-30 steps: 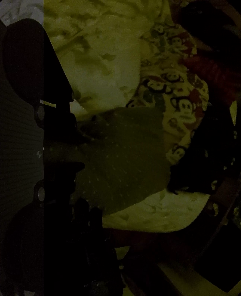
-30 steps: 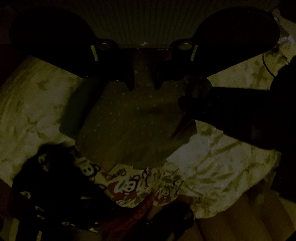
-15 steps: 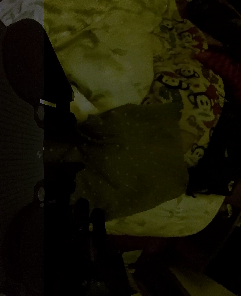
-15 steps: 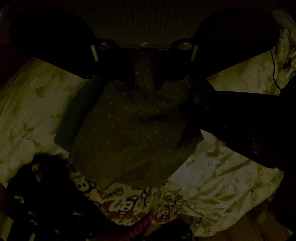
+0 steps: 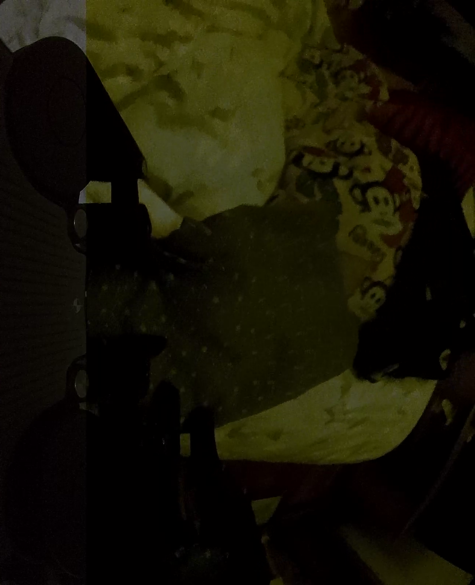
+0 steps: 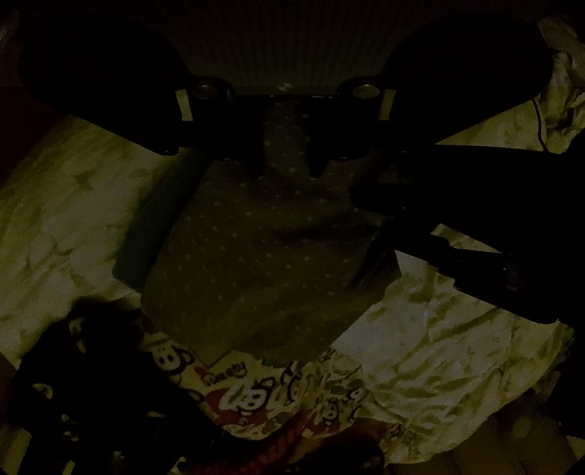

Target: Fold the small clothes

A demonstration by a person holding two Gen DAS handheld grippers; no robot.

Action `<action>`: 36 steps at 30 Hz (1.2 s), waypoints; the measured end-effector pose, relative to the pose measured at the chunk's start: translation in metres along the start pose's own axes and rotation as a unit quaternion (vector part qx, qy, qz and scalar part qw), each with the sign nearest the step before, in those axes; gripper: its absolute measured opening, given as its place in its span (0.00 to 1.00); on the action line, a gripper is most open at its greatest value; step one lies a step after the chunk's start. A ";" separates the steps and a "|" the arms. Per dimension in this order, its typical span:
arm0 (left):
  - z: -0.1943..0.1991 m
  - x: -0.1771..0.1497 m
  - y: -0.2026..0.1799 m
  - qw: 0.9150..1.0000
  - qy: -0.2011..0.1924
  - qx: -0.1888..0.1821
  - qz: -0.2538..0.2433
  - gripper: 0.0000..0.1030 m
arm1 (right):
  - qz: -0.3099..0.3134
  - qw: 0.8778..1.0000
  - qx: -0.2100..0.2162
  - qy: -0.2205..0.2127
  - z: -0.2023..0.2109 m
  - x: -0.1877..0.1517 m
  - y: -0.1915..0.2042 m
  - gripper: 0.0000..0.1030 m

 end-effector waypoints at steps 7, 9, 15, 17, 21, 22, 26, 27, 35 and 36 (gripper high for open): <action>0.040 0.002 0.007 0.998 -0.039 0.052 -0.012 1.00 | -0.004 1.000 -0.024 -0.005 0.024 0.012 -0.007 0.53; 0.044 0.001 0.010 0.997 -0.038 0.059 -0.013 1.00 | -0.001 0.999 -0.040 -0.003 0.030 0.017 -0.010 0.53; 0.058 0.001 0.008 0.997 -0.041 0.063 -0.017 1.00 | -0.001 0.998 -0.066 0.004 0.040 0.031 -0.015 0.66; 0.061 0.001 0.004 0.997 -0.039 0.060 -0.022 1.00 | 0.009 0.997 -0.074 0.009 0.041 0.033 -0.013 0.75; 0.059 -0.003 -0.005 0.995 -0.022 0.079 -0.052 1.00 | 0.033 0.996 -0.081 0.019 0.046 0.032 -0.007 0.82; 0.058 -0.004 -0.007 0.995 -0.019 0.082 -0.060 1.00 | 0.036 0.996 -0.083 0.021 0.046 0.032 -0.006 0.83; 0.058 -0.008 -0.017 0.991 -0.027 0.094 -0.095 1.00 | 0.045 0.995 -0.085 0.030 0.049 0.028 -0.002 0.86; 0.057 -0.008 -0.019 0.990 -0.026 0.095 -0.103 1.00 | 0.049 0.994 -0.088 0.033 0.048 0.028 -0.002 0.86; 0.054 -0.008 -0.024 0.993 -0.010 0.086 -0.079 1.00 | 0.067 0.991 -0.105 0.038 0.053 0.025 -0.001 0.89; 0.054 -0.008 -0.025 0.994 -0.010 0.081 -0.077 1.00 | 0.068 0.991 -0.107 0.039 0.054 0.024 -0.001 0.89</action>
Point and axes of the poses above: each gripper's, at about its wrist camera, not at the fingertips, and z roughly against the way its jaws point, y to its left, x to its top, the point moved 6 cm from there along -z, roughly the way its jaws point, and after that the axes turned 7 degrees about -x, right-handed, at the moved point
